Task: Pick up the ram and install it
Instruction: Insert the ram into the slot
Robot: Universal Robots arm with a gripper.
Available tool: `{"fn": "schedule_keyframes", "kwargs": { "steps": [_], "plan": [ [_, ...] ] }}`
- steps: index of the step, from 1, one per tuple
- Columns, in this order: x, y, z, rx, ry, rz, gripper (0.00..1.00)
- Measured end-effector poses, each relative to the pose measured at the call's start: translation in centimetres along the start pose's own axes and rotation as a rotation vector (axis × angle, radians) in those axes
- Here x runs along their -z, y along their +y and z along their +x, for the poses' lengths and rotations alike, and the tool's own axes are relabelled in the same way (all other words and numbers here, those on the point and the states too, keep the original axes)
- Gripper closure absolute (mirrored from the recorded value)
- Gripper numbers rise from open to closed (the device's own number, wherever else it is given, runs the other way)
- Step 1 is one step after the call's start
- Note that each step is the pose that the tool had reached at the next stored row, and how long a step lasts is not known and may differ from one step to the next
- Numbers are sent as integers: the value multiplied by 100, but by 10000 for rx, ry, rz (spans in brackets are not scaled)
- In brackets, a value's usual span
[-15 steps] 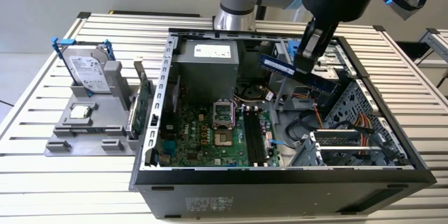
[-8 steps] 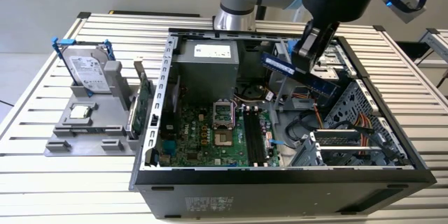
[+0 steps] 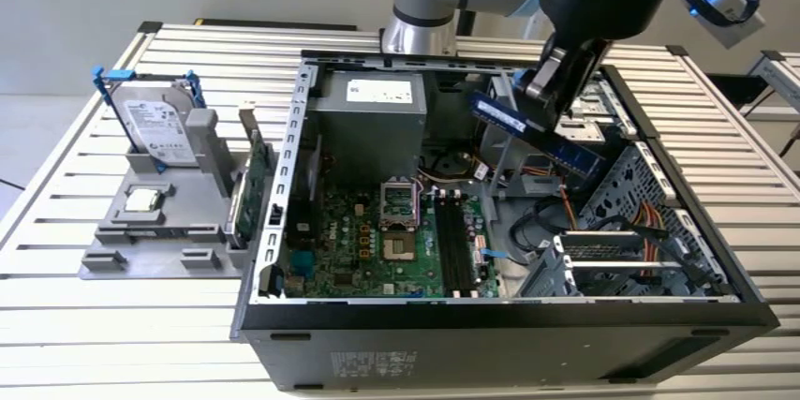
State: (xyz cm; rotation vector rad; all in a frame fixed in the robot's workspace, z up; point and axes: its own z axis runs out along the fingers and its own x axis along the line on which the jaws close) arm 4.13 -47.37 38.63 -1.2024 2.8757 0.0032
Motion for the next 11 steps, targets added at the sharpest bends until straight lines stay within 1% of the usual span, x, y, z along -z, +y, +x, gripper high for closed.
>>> {"fn": "schedule_keyframes", "kwargs": {
  "steps": [11],
  "plan": [
    [-1, 0, 0, -1333, 10, 31, 100]
  ]
}}
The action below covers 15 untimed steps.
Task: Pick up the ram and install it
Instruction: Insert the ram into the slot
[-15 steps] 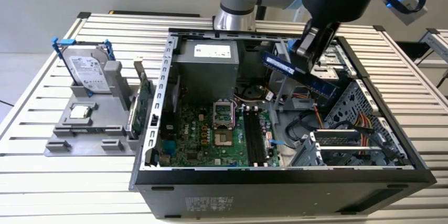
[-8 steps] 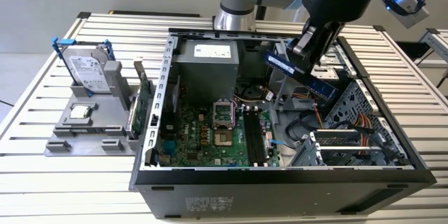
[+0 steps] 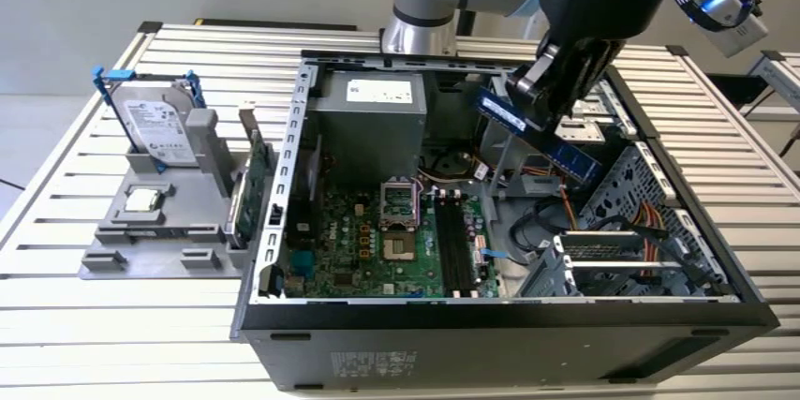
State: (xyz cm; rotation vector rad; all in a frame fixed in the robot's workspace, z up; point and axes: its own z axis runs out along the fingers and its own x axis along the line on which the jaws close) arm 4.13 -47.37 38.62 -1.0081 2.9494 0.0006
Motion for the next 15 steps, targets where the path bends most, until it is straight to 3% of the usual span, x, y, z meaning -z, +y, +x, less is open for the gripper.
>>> {"fn": "schedule_keyframes", "kwargs": {
  "steps": [15],
  "plan": [
    [-2, 0, 0, -1832, 14, 44, 100]
  ]
}}
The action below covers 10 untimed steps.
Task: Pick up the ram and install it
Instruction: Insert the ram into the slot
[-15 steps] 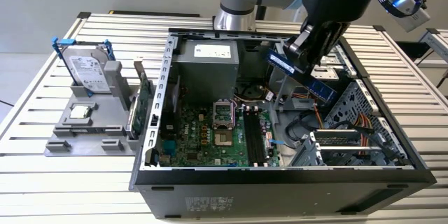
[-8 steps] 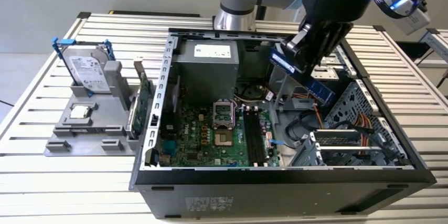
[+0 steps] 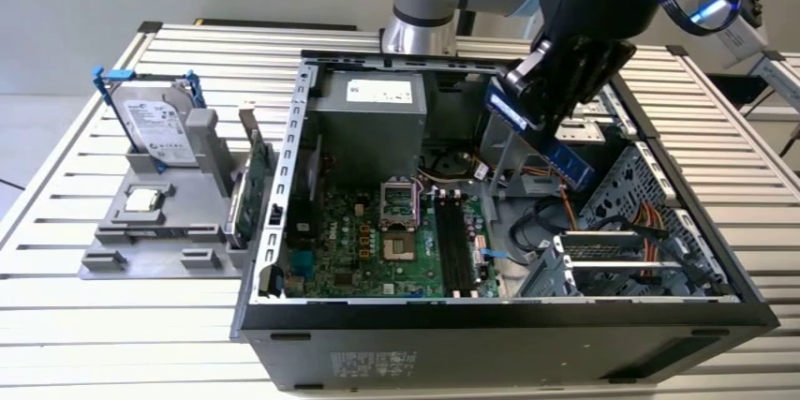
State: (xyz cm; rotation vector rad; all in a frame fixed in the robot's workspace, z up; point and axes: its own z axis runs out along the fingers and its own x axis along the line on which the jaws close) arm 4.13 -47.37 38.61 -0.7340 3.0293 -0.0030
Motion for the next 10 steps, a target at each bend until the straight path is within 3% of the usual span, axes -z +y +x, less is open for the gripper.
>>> {"fn": "schedule_keyframes", "kwargs": {
  "steps": [10],
  "plan": [
    [-1, 0, 0, -1187, 9, 28, 100]
  ]
}}
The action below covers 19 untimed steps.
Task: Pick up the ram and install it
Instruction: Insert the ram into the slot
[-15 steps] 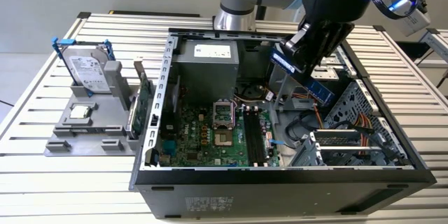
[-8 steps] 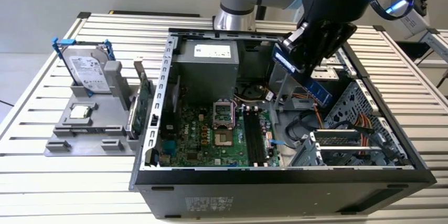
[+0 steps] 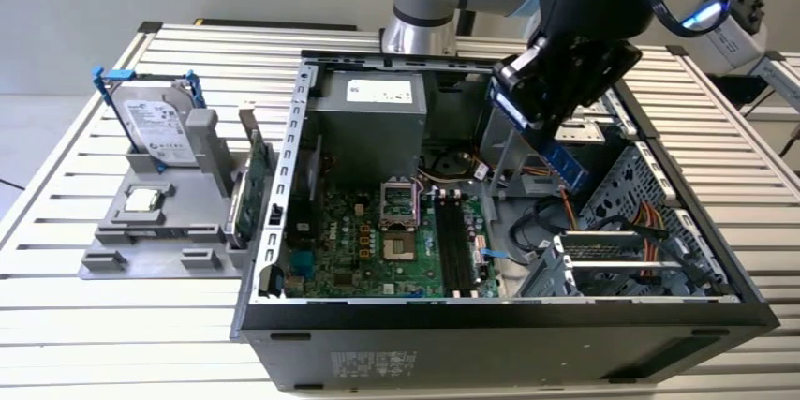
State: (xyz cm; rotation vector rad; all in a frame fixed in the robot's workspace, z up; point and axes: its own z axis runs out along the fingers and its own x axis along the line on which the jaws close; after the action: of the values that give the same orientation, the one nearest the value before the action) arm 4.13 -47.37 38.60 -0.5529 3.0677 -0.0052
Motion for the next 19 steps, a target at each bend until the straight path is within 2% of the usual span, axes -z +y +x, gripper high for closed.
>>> {"fn": "schedule_keyframes", "kwargs": {
  "steps": [19],
  "plan": [
    [-2, 0, 0, -2098, 16, 49, 100]
  ]
}}
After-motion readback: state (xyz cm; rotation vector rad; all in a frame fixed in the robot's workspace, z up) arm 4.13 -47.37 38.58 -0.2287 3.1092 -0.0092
